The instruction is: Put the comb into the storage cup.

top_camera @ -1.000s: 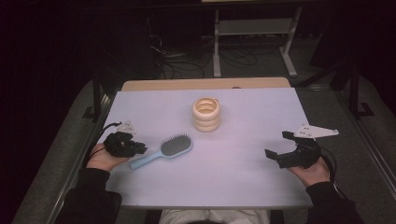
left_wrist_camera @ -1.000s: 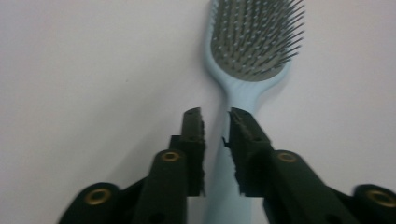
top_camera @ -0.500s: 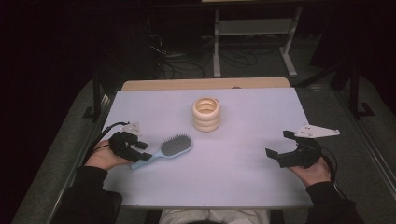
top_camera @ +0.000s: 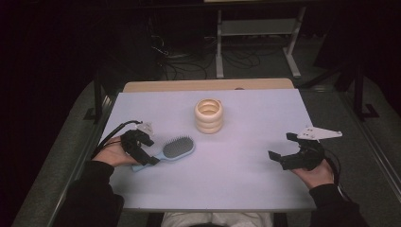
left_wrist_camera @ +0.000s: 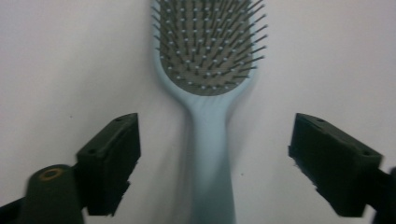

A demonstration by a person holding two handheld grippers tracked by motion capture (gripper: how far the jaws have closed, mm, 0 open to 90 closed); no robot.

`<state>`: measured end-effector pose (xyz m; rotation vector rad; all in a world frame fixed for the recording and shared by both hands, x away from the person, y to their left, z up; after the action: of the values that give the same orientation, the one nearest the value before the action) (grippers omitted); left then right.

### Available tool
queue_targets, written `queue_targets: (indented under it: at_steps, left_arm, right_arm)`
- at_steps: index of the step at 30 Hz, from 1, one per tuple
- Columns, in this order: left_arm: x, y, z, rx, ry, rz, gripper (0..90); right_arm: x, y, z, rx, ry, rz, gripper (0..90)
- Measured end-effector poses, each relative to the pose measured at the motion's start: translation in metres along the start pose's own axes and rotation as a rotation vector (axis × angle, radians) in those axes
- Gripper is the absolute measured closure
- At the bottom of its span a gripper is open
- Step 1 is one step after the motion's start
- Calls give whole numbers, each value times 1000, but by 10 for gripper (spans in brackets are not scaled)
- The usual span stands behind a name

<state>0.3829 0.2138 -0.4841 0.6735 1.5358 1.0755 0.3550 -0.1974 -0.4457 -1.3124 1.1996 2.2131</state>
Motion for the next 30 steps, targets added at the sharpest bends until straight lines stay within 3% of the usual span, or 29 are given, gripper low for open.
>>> queue_targets:
  at_steps: [9,18,25,30]
  left_arm:
    - [2,-16,-1,9,1,50,0]
    - [4,-27,-2,7,-12,68,0]
    - [12,-29,-1,14,9,49,141]
    - [11,-28,-1,7,-11,44,269]
  right_arm:
    - [0,-1,1,-4,2,4,0]
    - [1,-1,2,-7,3,7,0]
    - [1,-1,2,-9,6,7,0]
    - [1,-1,2,-9,8,8,0]
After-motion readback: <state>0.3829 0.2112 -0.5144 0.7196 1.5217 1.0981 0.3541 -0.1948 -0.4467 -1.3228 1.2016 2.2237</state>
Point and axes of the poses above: each handheld gripper's, and its own axes: y roughly backward along the jaws, x roughly out of its underside, z roughly to its left, the point moved 10 cm from there along -y, roughly forward along the jaws, and after that the axes turned 9 degrees about -y, right-handed, at the moved point
